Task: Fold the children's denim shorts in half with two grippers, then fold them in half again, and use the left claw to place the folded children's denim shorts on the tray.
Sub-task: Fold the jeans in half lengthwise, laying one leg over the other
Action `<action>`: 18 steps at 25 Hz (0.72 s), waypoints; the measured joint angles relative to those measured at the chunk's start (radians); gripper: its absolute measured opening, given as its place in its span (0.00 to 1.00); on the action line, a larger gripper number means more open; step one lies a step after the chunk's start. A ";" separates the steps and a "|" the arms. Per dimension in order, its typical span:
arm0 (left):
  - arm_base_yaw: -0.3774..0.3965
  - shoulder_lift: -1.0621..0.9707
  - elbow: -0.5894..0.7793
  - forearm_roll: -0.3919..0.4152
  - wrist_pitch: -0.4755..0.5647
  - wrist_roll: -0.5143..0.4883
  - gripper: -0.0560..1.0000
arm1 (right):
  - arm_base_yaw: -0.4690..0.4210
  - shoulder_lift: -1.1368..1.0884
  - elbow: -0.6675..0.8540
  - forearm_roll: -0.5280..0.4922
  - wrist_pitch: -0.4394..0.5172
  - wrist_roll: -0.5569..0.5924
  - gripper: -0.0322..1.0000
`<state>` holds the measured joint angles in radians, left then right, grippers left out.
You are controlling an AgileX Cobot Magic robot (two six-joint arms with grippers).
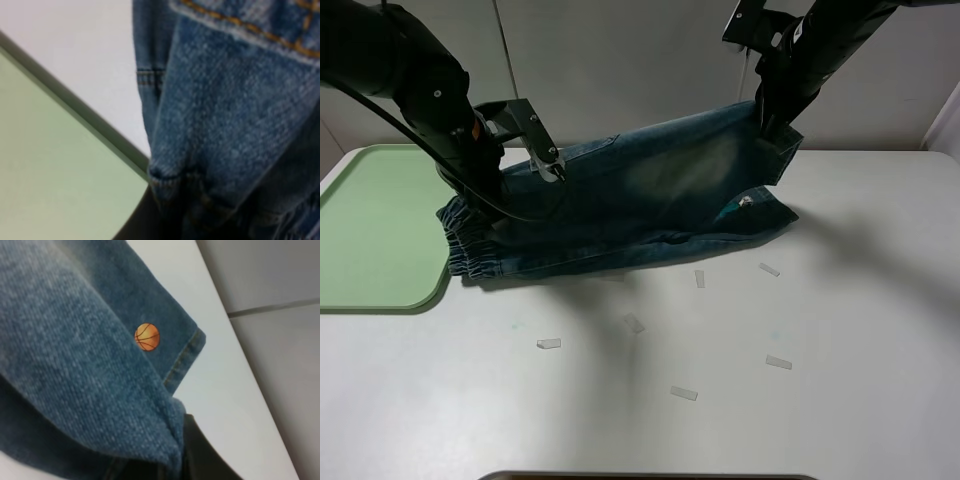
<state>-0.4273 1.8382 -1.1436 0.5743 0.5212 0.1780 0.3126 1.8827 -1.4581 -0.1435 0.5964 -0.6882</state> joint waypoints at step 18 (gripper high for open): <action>0.000 0.038 0.000 0.060 -0.053 -0.065 0.07 | -0.023 -0.007 -0.001 0.036 0.120 0.031 0.02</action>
<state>-0.4273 1.8761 -1.1436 0.6346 0.4686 0.1132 0.2897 1.8753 -1.4592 -0.1077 0.7163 -0.6577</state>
